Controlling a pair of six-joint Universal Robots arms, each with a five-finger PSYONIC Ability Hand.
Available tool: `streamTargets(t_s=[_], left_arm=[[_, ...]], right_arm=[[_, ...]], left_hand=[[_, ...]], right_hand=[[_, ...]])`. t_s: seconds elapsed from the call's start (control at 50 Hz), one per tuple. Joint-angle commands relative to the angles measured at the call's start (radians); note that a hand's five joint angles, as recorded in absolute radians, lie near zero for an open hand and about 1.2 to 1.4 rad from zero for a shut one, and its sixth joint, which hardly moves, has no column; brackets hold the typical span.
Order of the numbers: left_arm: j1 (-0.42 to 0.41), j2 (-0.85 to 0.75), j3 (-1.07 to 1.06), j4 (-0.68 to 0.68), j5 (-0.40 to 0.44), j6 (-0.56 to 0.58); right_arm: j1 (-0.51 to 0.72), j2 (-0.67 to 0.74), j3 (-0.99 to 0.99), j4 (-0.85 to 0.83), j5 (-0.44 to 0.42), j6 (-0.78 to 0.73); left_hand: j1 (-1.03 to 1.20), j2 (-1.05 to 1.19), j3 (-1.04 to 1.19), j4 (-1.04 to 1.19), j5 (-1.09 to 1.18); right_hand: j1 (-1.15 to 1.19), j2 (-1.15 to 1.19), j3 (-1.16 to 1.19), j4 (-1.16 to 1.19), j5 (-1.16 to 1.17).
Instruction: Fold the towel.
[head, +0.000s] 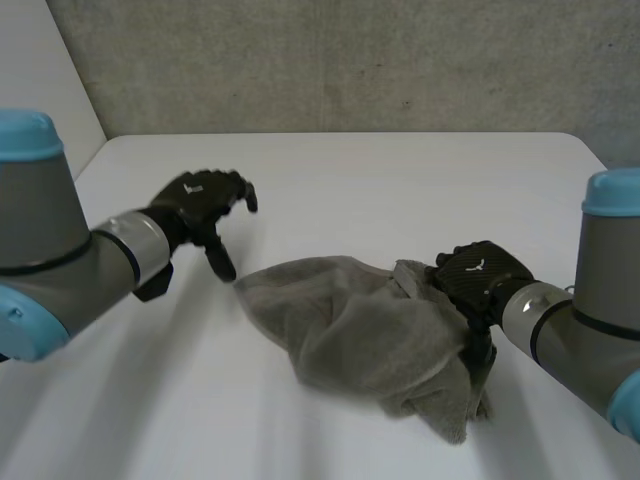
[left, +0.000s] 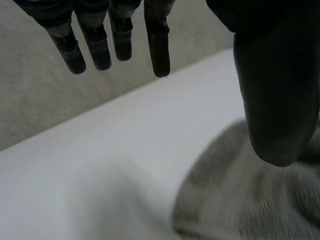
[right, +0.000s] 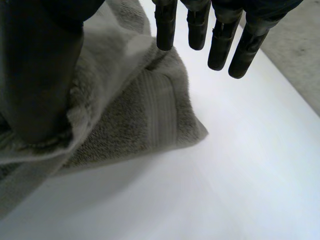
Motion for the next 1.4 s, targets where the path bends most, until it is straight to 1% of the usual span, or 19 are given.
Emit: streamTargets(t_s=[0.02,0.08,0.14,0.3,0.42,0.56,0.7,0.82,0.98,1.02,1.04,1.06,1.08,1.1,1.16,1.22,1.24,1.28,1.4], left_arm=[[-0.007,-0.025,-0.117,0.015,-0.008,0.173],[-0.007,-0.059,-0.140,0.044,-0.011,0.225],[-0.006,-0.093,-0.147,0.096,-0.019,0.235],[-0.007,-0.159,-0.150,0.225,-0.027,0.227],[-0.007,-0.188,-0.145,0.282,-0.027,0.222],[-0.021,-0.235,-0.125,0.357,-0.018,0.178],[-0.043,-0.266,-0.099,0.360,-0.018,0.161],[-0.050,-0.271,-0.088,0.362,-0.015,0.159],[-0.066,-0.294,-0.076,0.356,-0.013,0.141],[-0.066,-0.294,-0.076,0.354,-0.013,0.138],[-0.066,-0.294,-0.075,0.350,-0.013,0.132],[-0.066,-0.294,-0.075,0.350,-0.013,0.132],[-0.066,-0.294,-0.075,0.350,-0.013,0.120],[-0.066,-0.289,-0.075,0.350,-0.013,0.103],[-0.066,-0.277,-0.075,0.350,-0.015,0.066],[-0.066,-0.253,-0.075,0.350,-0.016,0.038],[-0.066,-0.252,-0.075,0.350,-0.016,0.038],[-0.066,-0.237,-0.075,0.350,-0.018,0.032],[-0.060,-0.202,-0.088,0.350,-0.018,0.027]], right_arm=[[-0.042,-0.090,0.137,-0.102,0.014,0.002],[-0.053,-0.107,0.164,-0.122,0.010,0.002],[-0.064,-0.130,0.217,-0.163,0.010,0.002],[-0.096,-0.147,0.309,-0.228,0.007,0.002],[-0.116,-0.147,0.352,-0.264,-0.003,0.002],[-0.119,-0.150,0.375,-0.292,-0.006,0.002],[-0.119,-0.161,0.388,-0.306,-0.006,0.002],[-0.118,-0.161,0.395,-0.307,-0.006,0.004],[-0.119,-0.164,0.396,-0.307,-0.008,0.005],[-0.119,-0.170,0.396,-0.307,-0.008,0.013],[-0.119,-0.180,0.396,-0.307,-0.009,0.033],[-0.119,-0.180,0.396,-0.307,-0.009,0.033],[-0.119,-0.191,0.396,-0.307,-0.012,0.053],[-0.119,-0.191,0.396,-0.307,-0.013,0.053],[-0.124,-0.206,0.395,-0.298,-0.057,0.103],[-0.141,-0.211,0.390,-0.286,-0.109,0.151],[-0.141,-0.211,0.390,-0.286,-0.109,0.151],[-0.164,-0.211,0.384,-0.245,-0.166,0.203],[-0.231,-0.207,0.355,-0.114,-0.227,0.261]], left_hand=[[-0.028,-0.025,-0.031,-0.029,-0.006],[-0.025,-0.022,-0.029,-0.026,-0.003],[-0.025,-0.022,-0.029,-0.026,-0.003],[0.027,0.031,0.024,0.027,0.050],[0.045,0.048,0.042,0.044,0.068],[0.165,0.168,0.162,0.165,0.188],[0.186,0.189,0.183,0.185,0.209],[0.292,0.295,0.288,0.291,0.314],[0.292,0.295,0.289,0.291,0.314],[0.353,0.357,0.350,0.353,0.376],[0.586,0.589,0.583,0.585,0.609],[0.588,0.591,0.585,0.588,0.611],[0.864,0.868,0.861,0.864,0.887],[1.071,1.074,1.067,1.070,1.093],[1.131,1.134,1.128,1.130,1.154],[1.131,1.134,1.128,1.130,1.154],[1.131,1.134,1.128,1.130,1.154],[1.131,1.134,1.128,1.130,1.154],[1.131,1.134,1.128,1.130,1.154]], right_hand=[[-0.065,-0.081,-0.073,-0.089,-0.065],[-0.065,-0.081,-0.073,-0.089,-0.065],[-0.065,-0.081,-0.073,-0.089,-0.065],[-0.065,-0.081,-0.073,-0.089,-0.065],[-0.065,-0.081,-0.073,-0.089,-0.065],[-0.052,-0.068,-0.060,-0.076,-0.052],[-0.026,-0.041,-0.033,-0.050,-0.026],[-0.008,-0.024,-0.016,-0.032,-0.008],[0.007,-0.009,-0.001,-0.017,0.007],[0.021,0.005,0.014,-0.003,0.021],[0.074,0.058,0.066,0.050,0.074],[0.074,0.058,0.067,0.050,0.074],[0.135,0.119,0.128,0.111,0.135],[0.136,0.120,0.128,0.112,0.136],[0.270,0.254,0.263,0.246,0.270],[0.286,0.270,0.278,0.262,0.286],[0.286,0.270,0.278,0.262,0.286],[0.248,0.232,0.240,0.224,0.248],[0.115,0.100,0.108,0.092,0.116]])
